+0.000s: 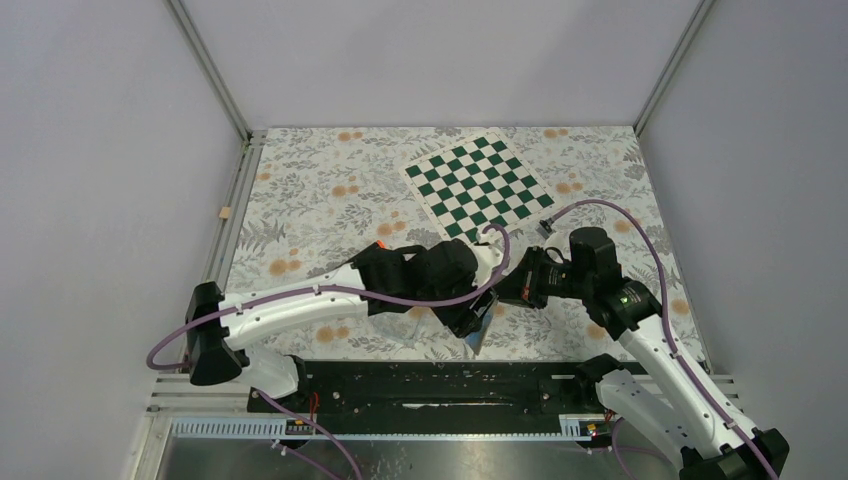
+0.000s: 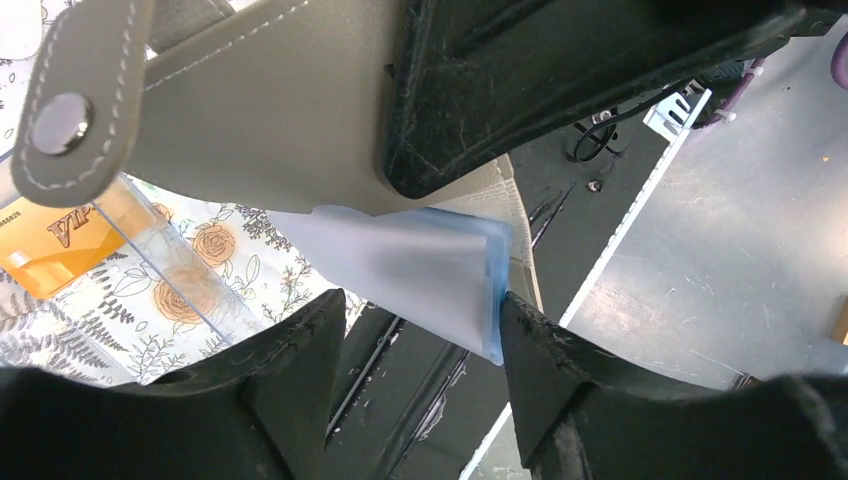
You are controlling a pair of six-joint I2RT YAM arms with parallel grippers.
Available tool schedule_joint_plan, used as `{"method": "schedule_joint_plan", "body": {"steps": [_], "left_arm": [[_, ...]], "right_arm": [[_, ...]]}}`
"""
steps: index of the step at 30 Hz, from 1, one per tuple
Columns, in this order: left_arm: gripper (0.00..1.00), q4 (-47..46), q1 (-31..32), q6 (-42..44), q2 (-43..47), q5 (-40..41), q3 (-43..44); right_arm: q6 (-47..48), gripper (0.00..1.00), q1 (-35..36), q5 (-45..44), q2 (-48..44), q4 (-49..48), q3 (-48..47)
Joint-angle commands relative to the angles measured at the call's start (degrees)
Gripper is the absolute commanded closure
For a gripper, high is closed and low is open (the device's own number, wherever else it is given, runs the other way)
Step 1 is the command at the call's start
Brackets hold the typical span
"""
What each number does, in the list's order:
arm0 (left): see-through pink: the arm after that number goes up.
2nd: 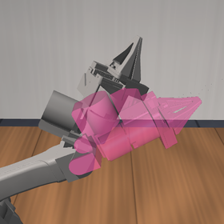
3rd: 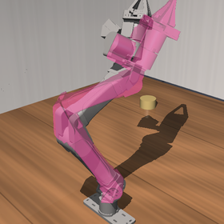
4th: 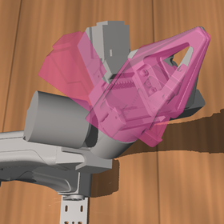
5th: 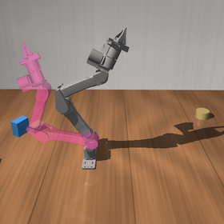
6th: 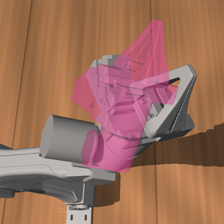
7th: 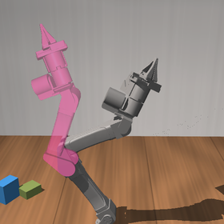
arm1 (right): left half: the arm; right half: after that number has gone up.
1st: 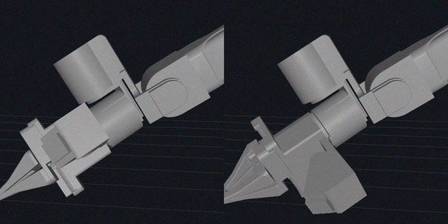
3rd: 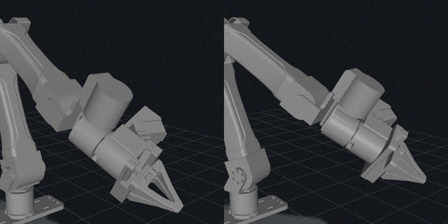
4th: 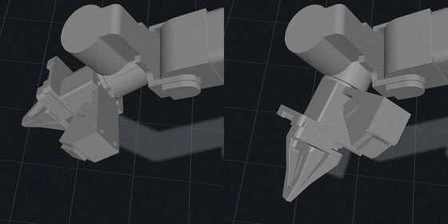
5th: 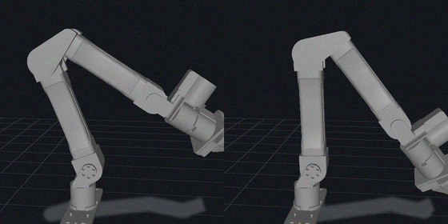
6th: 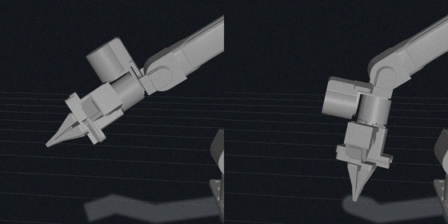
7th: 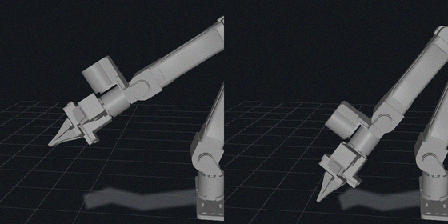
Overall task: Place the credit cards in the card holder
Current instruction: Open the card holder at the center of the board.
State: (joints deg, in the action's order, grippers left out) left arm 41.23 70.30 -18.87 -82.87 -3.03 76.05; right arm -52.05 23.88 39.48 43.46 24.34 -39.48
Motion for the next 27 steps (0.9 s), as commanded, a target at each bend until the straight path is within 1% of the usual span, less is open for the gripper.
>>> {"method": "schedule_joint_plan", "body": {"steps": [1, 3, 10, 14, 19, 23, 27], "left_arm": [[0.43, 1.41, 0.19, 0.99, 2.43, 2.76, 1.11], [0.42, 1.35, 0.19, 0.94, 3.37, 2.77, 0.96], [0.3, -0.31, 0.18, 1.03, 5.25, 2.07, -0.24], [0.29, -0.9, 0.21, 1.01, 5.2, 0.8, -0.18], [0.33, -0.83, 0.19, 1.21, 4.55, 0.37, -0.52], [0.33, -0.76, 0.19, 1.12, 3.36, -0.8, -0.18], [0.43, -0.15, 0.19, 1.21, 2.49, -0.18, -0.22]], "right_arm": [[0.48, 1.0, -0.23, 0.75, -0.13, -0.71, -0.97], [0.49, 1.0, -0.19, 0.88, -0.13, -0.7, -0.95], [0.58, 1.0, -0.24, 1.08, -0.06, -0.73, -1.04], [0.61, 1.0, -0.24, 1.08, -0.13, -0.68, -1.05], [0.62, 1.0, -0.24, 1.09, -0.13, -0.68, -1.05], [0.57, 1.0, -0.24, 1.09, -0.03, -0.68, -1.17], [0.7, 1.0, -0.23, 1.12, -0.09, -0.66, -1.2]]}}
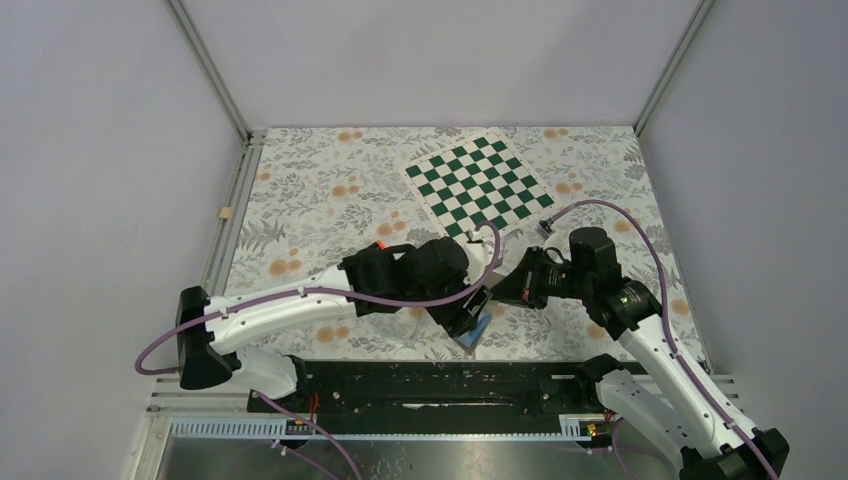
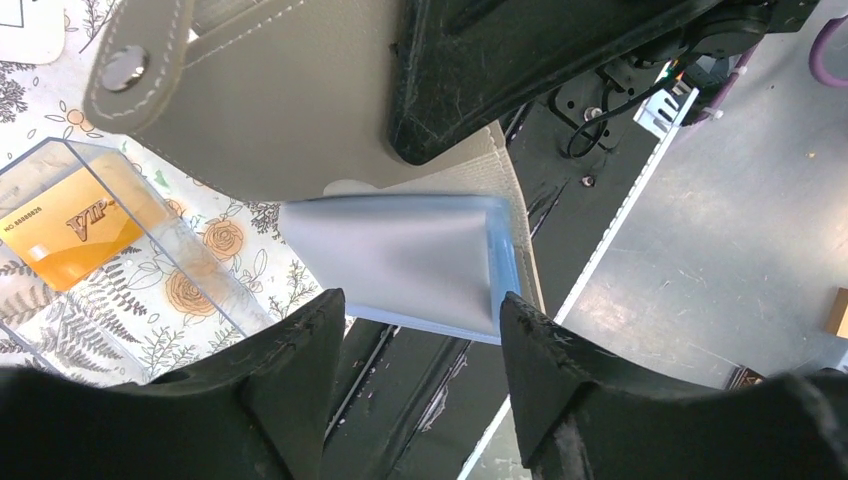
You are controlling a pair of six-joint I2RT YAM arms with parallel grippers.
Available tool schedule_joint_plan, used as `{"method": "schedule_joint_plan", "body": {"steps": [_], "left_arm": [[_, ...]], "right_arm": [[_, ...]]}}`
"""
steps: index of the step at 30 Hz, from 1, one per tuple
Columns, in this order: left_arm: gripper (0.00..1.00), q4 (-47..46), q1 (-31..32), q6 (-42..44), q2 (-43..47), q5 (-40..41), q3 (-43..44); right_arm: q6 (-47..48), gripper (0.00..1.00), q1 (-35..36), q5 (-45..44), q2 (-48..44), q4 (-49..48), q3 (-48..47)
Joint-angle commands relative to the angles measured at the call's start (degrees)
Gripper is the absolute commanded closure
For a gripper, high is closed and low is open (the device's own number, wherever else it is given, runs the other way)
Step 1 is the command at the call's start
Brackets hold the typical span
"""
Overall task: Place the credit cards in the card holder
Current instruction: Open the card holder at the center of the board.
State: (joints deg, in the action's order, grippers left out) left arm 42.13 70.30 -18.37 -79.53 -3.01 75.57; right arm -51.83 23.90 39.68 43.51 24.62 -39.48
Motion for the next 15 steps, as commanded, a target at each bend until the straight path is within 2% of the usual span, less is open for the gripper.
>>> {"method": "schedule_joint_plan", "body": {"steps": [1, 7, 11, 15], "left_arm": [[0.44, -0.82, 0.19, 0.7, -0.98, 0.28, 0.23], [0.46, 0.54, 0.19, 0.49, -1.07, 3.63, 0.21], [0.49, 1.79, 0.19, -0.27, -0.21, 10.05, 0.29], [0.47, 1.95, 0.19, -1.34, 1.15, 15.73, 0.07]], "right_arm": [[0.49, 1.0, -0.26, 0.92, -0.17, -0.9, -1.09], [0.49, 1.0, -0.26, 0.95, -0.26, -0.99, -1.2], [0.41, 1.0, -0.26, 1.1, -0.16, -0.99, -1.34], [0.42, 1.0, -0.26, 1.45, -0.28, -1.0, -1.39]]}}
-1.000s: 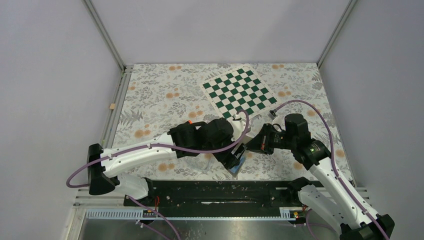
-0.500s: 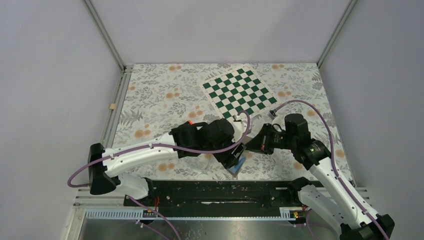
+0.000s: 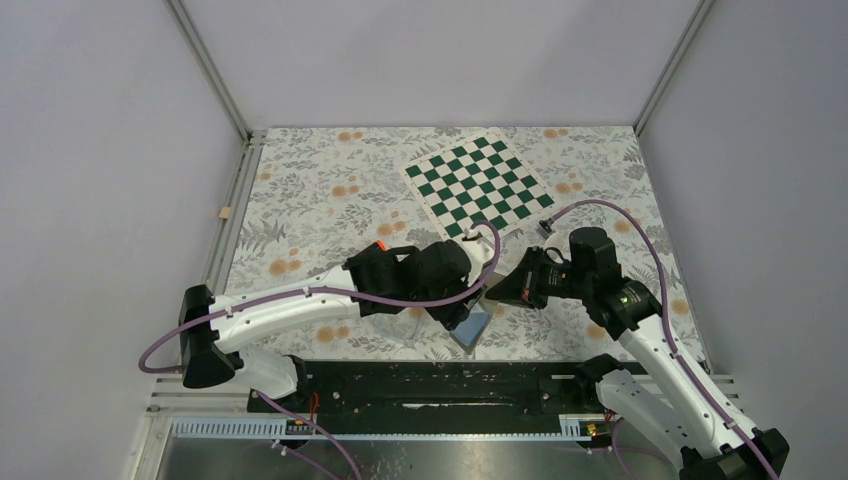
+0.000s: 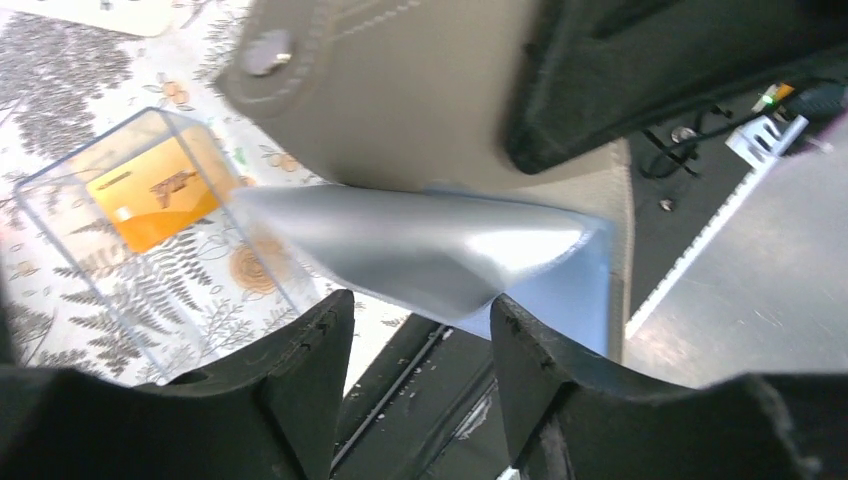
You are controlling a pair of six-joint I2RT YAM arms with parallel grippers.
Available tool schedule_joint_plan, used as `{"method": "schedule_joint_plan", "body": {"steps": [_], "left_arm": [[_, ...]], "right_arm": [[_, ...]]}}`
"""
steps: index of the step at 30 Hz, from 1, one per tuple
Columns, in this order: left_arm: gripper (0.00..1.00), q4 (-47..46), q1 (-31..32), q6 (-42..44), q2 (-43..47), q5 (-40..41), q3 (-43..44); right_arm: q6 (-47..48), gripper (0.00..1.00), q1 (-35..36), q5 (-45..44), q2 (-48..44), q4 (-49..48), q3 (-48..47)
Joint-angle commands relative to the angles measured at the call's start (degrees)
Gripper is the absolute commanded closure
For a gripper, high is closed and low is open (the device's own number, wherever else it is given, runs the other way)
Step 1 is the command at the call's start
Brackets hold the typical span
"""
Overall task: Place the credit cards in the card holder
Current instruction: Open the card holder at the center of the board.
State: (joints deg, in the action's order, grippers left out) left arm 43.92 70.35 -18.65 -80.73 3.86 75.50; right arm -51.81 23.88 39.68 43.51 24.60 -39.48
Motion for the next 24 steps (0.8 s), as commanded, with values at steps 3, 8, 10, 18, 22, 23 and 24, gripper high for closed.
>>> {"method": "schedule_joint_plan", "body": {"steps": [3, 8, 10, 18, 22, 23, 24], "left_arm": [[0.35, 0.47, 0.14, -2.44, 2.85, 13.87, -0.42], [0.32, -0.02, 0.14, -4.94, 3.07, 20.42, -1.81], [0.3, -0.79, 0.14, -5.69, 3.4, 22.09, -2.13], [0.17, -6.16, 0.07, -7.13, 5.98, 22.33, -5.88], [0.13, -10.75, -1.44, -7.8, 9.24, 18.25, -8.91], [0.13, -12.86, -2.41, -8.0, 10.39, 15.45, -10.18], [0.13, -15.18, -3.59, -8.22, 11.63, 12.35, -11.53]], "right_arm": [[-0.05, 1.0, -0.24, 1.75, -0.35, -1.1, -1.68], [-1.01, 1.0, -0.24, 2.57, -0.55, -1.67, -2.08], [-2.36, 1.0, -0.21, 3.38, -0.83, -3.25, -1.21], [-5.73, 1.0, -0.24, 5.2, -2.89, -6.41, 1.18], [-6.02, 1.0, -0.23, 5.75, -3.19, -6.49, 1.22], [-6.02, 1.0, -0.24, 5.91, -3.31, -6.47, 1.24], [-6.06, 1.0, -0.21, 5.97, -3.4, -6.4, 1.15]]}}
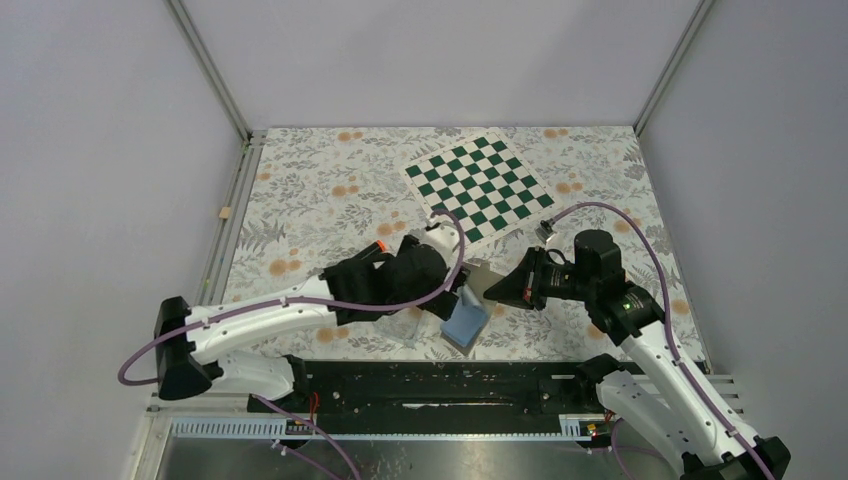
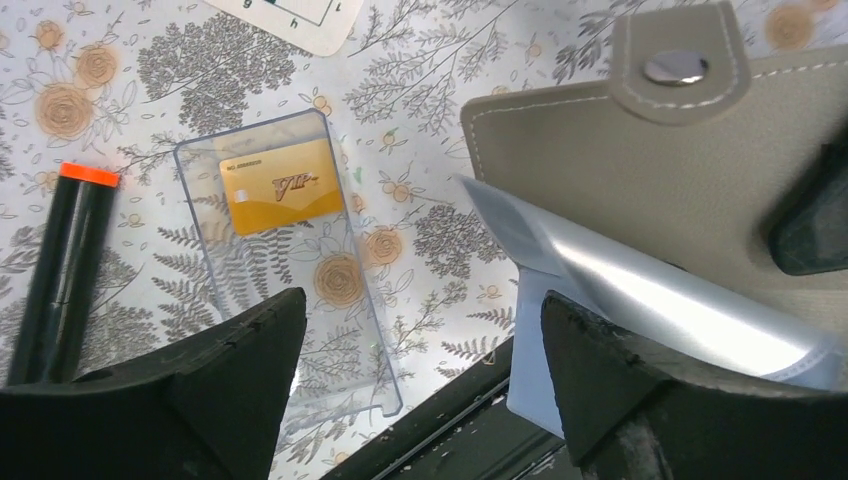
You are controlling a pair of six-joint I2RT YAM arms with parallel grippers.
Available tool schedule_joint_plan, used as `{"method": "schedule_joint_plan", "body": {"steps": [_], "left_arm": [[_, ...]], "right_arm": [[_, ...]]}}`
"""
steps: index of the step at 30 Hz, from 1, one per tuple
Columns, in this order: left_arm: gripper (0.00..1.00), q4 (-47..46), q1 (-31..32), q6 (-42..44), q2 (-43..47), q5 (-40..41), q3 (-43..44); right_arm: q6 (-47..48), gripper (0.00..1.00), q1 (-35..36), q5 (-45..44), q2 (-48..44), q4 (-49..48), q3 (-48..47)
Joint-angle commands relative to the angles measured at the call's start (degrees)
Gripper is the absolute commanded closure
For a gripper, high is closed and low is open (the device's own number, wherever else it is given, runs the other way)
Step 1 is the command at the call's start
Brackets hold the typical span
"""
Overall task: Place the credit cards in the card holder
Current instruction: Open the card holder at the center of the board.
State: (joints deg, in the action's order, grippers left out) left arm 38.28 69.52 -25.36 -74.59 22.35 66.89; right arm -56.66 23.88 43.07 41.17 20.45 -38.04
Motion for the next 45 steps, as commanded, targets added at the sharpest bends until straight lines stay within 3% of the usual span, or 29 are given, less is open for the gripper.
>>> {"method": "schedule_joint_plan", "body": {"steps": [1, 11, 18, 22, 26, 32, 42, 43, 45], "left_arm": [[0.13, -11.74, -3.86, -2.01, 6.76, -9.07, -4.48], [0.1, -28.18, -12.28, -5.96, 11.01, -33.62, -15.95], [0.1, -37.38, -13.27, -9.56, 7.99, -40.12, -18.47], [0.12, -48.21, -15.4, -13.89, 8.9, -45.51, -23.88], [0.12, -65.86, -18.57, -21.05, 10.1, -53.23, -30.63], [0.13, -74.02, -19.88, -25.09, 7.53, -57.76, -33.33], [0.28, -108.67, -22.79, -42.31, 2.1, -66.72, -39.17], [0.33, -113.6, -23.0, -44.47, 1.11, -67.63, -39.2], [0.53, -117.7, -23.07, -47.79, -0.73, -69.42, -38.39]], "right_arm": [[-1.32, 1.0, -0.23, 2.63, -1.12, -2.28, -0.37], [-4.72, 1.0, -0.21, 4.12, -2.13, -5.14, -0.94], [-7.31, 1.0, -0.24, 6.01, -2.77, -7.58, -1.09], [-7.66, 1.0, -0.24, 6.7, -2.93, -7.89, -1.63], [-8.35, 1.0, -0.23, 7.6, -2.55, -9.2, -2.77], [-10.84, 1.0, -0.19, 10.42, -2.06, -13.73, -4.58], [-13.47, 1.0, -0.24, 13.28, -1.91, -18.45, -5.48], [-13.63, 1.0, -0.18, 13.25, -1.82, -18.82, -5.51], [-13.53, 1.0, -0.28, 13.3, -1.57, -18.95, -5.62]]}}
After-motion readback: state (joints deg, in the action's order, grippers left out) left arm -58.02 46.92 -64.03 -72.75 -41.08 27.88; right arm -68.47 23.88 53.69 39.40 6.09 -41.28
